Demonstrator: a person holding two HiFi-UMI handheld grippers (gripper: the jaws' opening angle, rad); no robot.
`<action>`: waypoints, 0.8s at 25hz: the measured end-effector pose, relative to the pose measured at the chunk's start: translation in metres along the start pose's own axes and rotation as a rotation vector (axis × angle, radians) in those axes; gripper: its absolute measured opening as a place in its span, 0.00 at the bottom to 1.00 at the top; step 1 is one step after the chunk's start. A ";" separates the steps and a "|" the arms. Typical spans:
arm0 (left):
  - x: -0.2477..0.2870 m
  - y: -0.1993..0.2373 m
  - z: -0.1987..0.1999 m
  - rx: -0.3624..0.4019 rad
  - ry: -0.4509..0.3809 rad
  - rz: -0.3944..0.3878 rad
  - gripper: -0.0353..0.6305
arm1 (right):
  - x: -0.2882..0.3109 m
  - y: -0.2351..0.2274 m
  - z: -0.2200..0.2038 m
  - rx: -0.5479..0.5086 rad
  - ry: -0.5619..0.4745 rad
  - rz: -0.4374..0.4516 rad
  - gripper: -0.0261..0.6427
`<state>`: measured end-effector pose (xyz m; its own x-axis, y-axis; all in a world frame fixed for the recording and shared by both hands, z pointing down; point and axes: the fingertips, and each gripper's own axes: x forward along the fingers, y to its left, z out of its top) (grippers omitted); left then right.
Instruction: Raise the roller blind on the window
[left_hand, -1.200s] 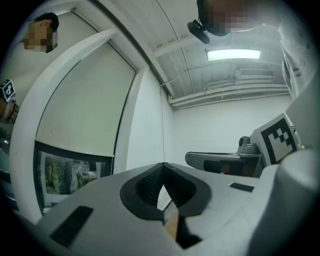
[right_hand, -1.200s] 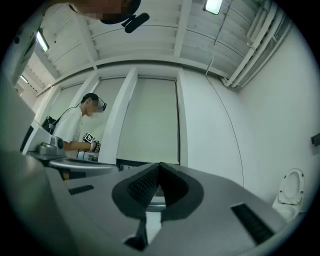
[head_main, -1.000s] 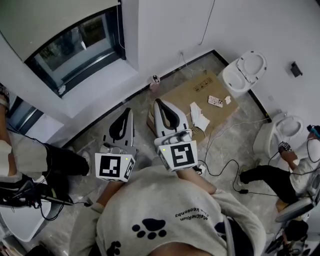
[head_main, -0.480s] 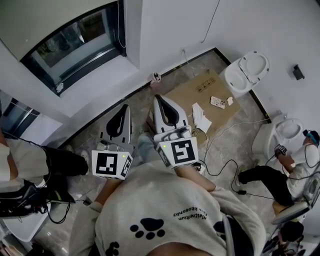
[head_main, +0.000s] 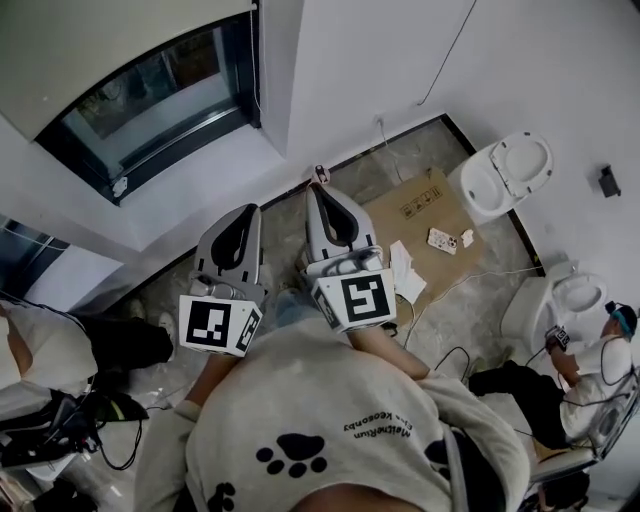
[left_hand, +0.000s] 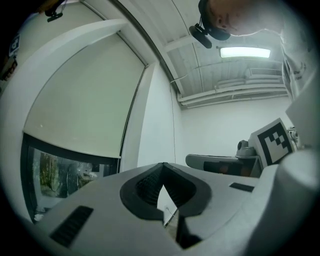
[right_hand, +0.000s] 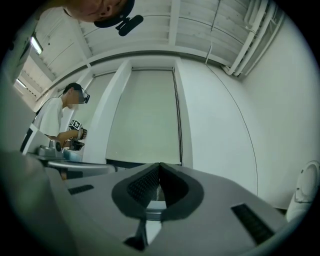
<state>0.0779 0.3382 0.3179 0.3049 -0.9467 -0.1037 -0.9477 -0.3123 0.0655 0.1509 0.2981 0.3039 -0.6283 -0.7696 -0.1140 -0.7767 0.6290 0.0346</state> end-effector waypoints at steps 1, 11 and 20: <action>0.010 0.006 0.000 0.001 -0.001 0.006 0.06 | 0.011 -0.007 -0.002 0.000 0.001 0.003 0.05; 0.104 0.058 -0.005 0.016 -0.014 0.044 0.06 | 0.105 -0.067 -0.019 0.011 -0.004 0.023 0.05; 0.143 0.090 -0.021 -0.011 0.016 0.059 0.06 | 0.151 -0.079 -0.037 0.014 0.023 0.055 0.05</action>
<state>0.0388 0.1729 0.3294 0.2501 -0.9647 -0.0831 -0.9630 -0.2567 0.0822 0.1156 0.1288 0.3208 -0.6712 -0.7359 -0.0891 -0.7402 0.6719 0.0265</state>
